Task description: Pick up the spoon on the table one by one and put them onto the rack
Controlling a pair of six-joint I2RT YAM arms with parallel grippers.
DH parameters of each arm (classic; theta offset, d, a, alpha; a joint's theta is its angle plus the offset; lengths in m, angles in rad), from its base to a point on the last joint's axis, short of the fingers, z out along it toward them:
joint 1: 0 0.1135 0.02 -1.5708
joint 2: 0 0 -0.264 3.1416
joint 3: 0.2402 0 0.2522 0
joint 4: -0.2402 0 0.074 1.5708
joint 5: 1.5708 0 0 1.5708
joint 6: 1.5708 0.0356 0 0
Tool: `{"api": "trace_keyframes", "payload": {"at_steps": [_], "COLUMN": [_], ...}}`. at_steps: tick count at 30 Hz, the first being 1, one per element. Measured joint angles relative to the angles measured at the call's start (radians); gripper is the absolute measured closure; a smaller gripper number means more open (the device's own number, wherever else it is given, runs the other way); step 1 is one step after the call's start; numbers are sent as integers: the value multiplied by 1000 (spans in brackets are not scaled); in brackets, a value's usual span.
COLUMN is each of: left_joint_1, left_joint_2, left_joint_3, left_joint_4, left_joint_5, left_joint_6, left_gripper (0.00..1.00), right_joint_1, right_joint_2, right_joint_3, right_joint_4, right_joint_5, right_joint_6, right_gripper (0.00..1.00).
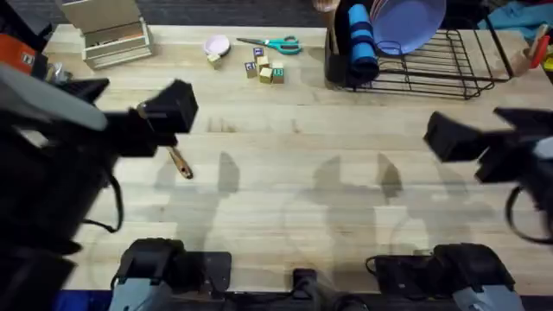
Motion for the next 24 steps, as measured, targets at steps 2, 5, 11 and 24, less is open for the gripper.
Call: {"api": "trace_keyframes", "payload": {"at_steps": [2, 5, 11, 24], "left_joint_1": [0, 0, 0, 0], "left_joint_2": [49, 118, 248, 340], "left_joint_3": [70, 170, 350, 435], "left_joint_4": [-35, -90, -202, -257], "left_joint_5": [-2, -5, -5, -12], "left_joint_6": [0, 0, 0, 0], "left_gripper": [7, 7, 7, 7], "right_joint_1": [0, 0, 0, 0], "right_joint_2": [72, 165, 339, 451], "right_joint_3": [82, 197, 407, 491], "right_joint_4": [-26, -68, -185, -205], "right_joint_5": [0, 0, 0, 0], "right_joint_6": [0, 0, 0, 0], "right_gripper": [9, 9, 9, 9]}}
